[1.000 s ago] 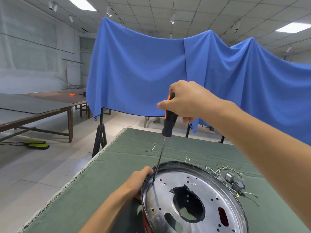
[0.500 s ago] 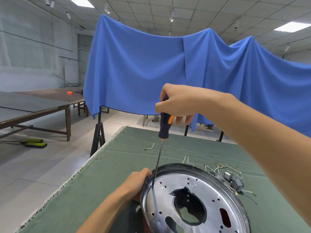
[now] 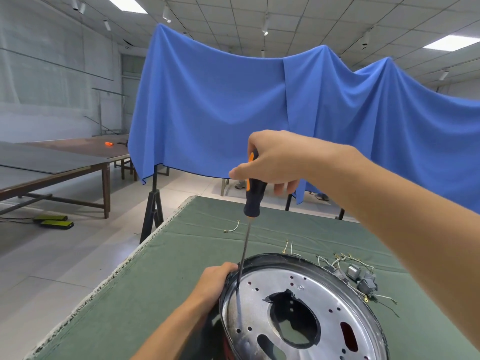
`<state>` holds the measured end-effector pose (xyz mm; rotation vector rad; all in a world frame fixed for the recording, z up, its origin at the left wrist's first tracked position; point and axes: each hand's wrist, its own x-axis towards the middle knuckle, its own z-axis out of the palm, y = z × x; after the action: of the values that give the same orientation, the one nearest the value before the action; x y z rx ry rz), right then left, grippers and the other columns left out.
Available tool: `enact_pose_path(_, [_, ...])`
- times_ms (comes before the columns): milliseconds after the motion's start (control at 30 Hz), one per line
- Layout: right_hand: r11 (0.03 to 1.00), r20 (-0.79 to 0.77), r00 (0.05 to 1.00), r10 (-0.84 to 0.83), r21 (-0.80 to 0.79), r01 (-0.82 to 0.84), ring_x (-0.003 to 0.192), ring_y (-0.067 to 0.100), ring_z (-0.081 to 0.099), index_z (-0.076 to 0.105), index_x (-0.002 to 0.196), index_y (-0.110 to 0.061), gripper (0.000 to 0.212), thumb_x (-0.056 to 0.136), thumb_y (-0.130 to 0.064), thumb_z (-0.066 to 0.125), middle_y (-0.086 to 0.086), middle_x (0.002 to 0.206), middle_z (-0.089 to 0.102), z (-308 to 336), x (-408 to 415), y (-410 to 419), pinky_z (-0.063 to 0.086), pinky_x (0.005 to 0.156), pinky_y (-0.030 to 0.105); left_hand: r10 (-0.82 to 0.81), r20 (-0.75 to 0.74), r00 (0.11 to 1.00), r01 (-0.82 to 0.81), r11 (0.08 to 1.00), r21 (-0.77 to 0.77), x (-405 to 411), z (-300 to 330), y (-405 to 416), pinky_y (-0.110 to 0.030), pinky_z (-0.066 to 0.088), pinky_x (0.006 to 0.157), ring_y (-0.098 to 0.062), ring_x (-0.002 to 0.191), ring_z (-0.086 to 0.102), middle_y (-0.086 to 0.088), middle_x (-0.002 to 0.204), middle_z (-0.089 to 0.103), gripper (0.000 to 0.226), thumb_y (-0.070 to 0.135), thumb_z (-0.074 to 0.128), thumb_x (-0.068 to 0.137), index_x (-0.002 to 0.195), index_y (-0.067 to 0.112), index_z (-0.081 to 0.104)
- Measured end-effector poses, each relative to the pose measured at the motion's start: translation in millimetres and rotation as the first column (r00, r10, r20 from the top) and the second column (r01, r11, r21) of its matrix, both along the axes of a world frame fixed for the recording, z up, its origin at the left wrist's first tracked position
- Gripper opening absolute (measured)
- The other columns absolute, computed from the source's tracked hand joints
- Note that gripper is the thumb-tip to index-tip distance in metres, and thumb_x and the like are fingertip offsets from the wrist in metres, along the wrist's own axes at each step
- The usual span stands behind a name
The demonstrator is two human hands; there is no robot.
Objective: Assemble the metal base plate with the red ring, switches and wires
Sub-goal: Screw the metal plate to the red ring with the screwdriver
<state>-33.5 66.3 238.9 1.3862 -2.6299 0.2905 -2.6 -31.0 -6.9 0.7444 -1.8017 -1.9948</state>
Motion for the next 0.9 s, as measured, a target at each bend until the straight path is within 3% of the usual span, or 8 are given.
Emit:
enact_pose_path(67, [0.999,0.125,0.992,0.031,0.025,-0.035,0.052,0.018,0.067,0.05,0.097,-0.012,0.019,0.087,-0.027,0.058,0.006,0.077,0.072,3,2,2,0.055,0.045,0.025,0.004,-0.004,1.0,-0.004,1.0,0.01,0,-1,0,-0.031,0.039,0.071,-0.021,0.072,0.053,-0.016,0.077,0.062,0.021,0.021,0.054,0.089,0.078,0.005,0.063])
enact_pose_path(200, [0.999,-0.127,0.991,-0.052,-0.012,0.051,0.022,0.009,0.048,0.047,0.072,-0.013,0.031,0.089,-0.037,0.056,-0.006,0.031,0.052,-3,-1,3,0.037,0.037,0.017,0.029,-0.016,0.999,-0.028,0.999,0.016,-1,-1,0,-0.031,0.038,0.069,-0.021,0.07,0.051,-0.016,0.074,0.061,0.02,0.02,0.055,0.088,0.076,0.005,0.062])
enact_pose_path(333, [1.0,0.129,0.992,-0.01,0.029,0.006,0.041,0.016,0.064,0.054,0.099,-0.008,0.022,0.082,-0.022,0.059,0.007,0.077,0.071,2,6,5,0.05,0.04,0.022,0.031,-0.019,0.999,-0.031,0.999,0.026,0,-1,2,-0.031,0.037,0.068,-0.021,0.07,0.049,-0.016,0.074,0.058,0.018,0.02,0.055,0.087,0.077,0.006,0.059])
enact_pose_path(400, [0.999,0.084,0.996,-0.017,0.033,0.014,0.034,0.012,0.059,0.059,0.088,-0.007,0.017,0.083,-0.023,0.061,0.004,0.062,0.069,1,6,6,0.045,0.037,0.019,0.033,-0.026,0.999,-0.032,0.999,0.032,0,-2,2,-0.031,0.035,0.067,-0.021,0.07,0.048,-0.016,0.074,0.056,0.017,0.019,0.055,0.087,0.077,0.006,0.058])
enact_pose_path(500, [0.995,-0.158,0.983,-0.094,0.009,0.097,0.022,0.009,0.046,0.049,0.065,-0.013,0.034,0.086,-0.037,0.059,-0.005,0.032,0.051,-3,2,7,0.035,0.037,0.017,0.039,-0.039,0.998,-0.038,0.999,0.035,0,-1,2,-0.032,0.035,0.067,-0.021,0.07,0.047,-0.016,0.074,0.055,0.016,0.017,0.055,0.087,0.076,0.005,0.057])
enact_pose_path(667, [1.0,0.123,0.992,-0.03,0.005,0.03,0.037,0.014,0.06,0.05,0.096,-0.014,0.022,0.082,-0.024,0.062,0.006,0.077,0.067,0,4,12,0.045,0.036,0.02,0.043,-0.048,0.998,-0.042,0.999,0.019,2,-1,3,-0.032,0.034,0.066,-0.021,0.07,0.046,-0.016,0.073,0.054,0.018,0.016,0.055,0.087,0.074,0.005,0.056])
enact_pose_path(800, [0.991,-0.257,0.958,-0.13,-0.074,0.114,0.042,0.015,0.046,0.048,0.07,-0.015,0.027,0.083,-0.034,0.062,-0.001,0.057,0.051,-8,-1,11,0.03,0.042,0.021,0.05,-0.064,0.997,-0.048,0.998,0.027,1,0,4,-0.032,0.033,0.065,-0.022,0.071,0.043,-0.016,0.074,0.051,0.014,0.014,0.055,0.087,0.076,0.004,0.056])
enact_pose_path(900, [0.995,-0.134,0.987,-0.094,-0.024,0.092,0.038,0.013,0.054,0.049,0.079,-0.017,0.031,0.081,-0.041,0.067,0.0,0.062,0.059,-6,-2,13,0.041,0.043,0.022,0.057,-0.068,0.996,-0.055,0.998,0.032,0,0,5,-0.032,0.032,0.065,-0.022,0.071,0.042,-0.017,0.074,0.05,0.013,0.012,0.055,0.087,0.077,0.004,0.056])
